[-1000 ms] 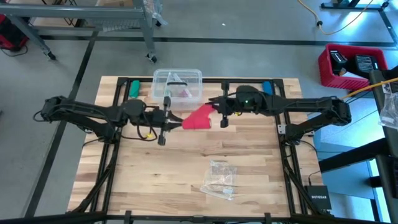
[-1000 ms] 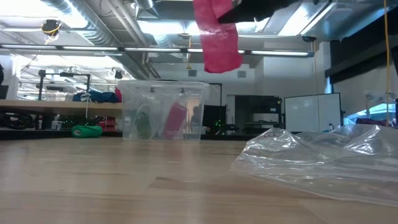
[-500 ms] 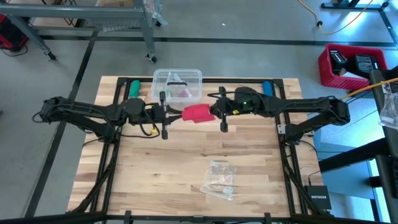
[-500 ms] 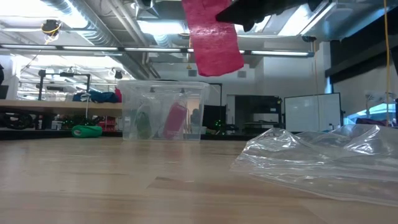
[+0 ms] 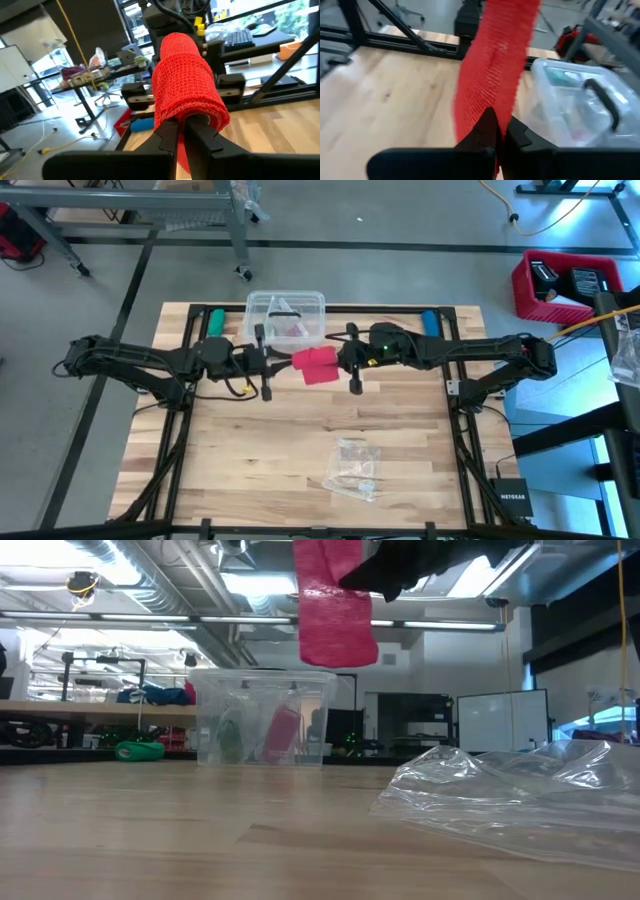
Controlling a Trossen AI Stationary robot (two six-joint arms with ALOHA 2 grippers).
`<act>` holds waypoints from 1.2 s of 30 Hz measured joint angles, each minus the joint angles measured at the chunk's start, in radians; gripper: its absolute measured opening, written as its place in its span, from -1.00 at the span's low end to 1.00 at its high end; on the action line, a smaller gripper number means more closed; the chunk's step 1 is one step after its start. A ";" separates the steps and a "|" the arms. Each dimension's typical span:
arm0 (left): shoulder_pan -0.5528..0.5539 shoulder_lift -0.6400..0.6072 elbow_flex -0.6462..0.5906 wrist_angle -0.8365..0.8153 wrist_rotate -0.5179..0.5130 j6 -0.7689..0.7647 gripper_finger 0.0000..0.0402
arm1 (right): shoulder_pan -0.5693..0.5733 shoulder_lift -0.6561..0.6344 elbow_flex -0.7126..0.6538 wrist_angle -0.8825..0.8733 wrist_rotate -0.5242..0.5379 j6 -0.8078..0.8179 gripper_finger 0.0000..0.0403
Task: Roll bandage
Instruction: Roll the red bandage
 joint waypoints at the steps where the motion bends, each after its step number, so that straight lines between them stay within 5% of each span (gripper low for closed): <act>1: 0.002 0.000 0.000 0.000 -0.001 0.006 -0.94 | 0.000 0.000 0.000 0.000 -0.014 0.012 -0.97; 6: 0.003 0.000 0.000 0.000 -0.001 0.013 -0.94 | 0.000 0.000 0.001 0.006 -0.027 0.067 -0.85; 13: 0.003 -0.002 0.000 -0.035 -0.001 0.012 -0.94 | -0.001 -0.028 0.001 -0.034 -0.051 0.084 -0.25; 19: 0.002 -0.002 0.000 -0.044 -0.001 0.013 -0.94 | -0.001 -0.135 0.090 -0.337 0.019 0.012 0.14; 25: 0.000 -0.002 0.000 -0.054 -0.001 0.015 -0.94 | -0.001 -0.215 0.137 -0.562 0.009 0.024 0.26; 31: 0.000 0.000 0.000 -0.123 0.000 -0.023 -0.94 | 0.000 -0.251 0.031 -0.348 -0.171 0.029 0.16; 36: 0.000 0.000 0.000 -0.128 0.010 -0.050 -0.94 | 0.000 -0.235 -0.087 -0.030 -0.182 0.029 0.07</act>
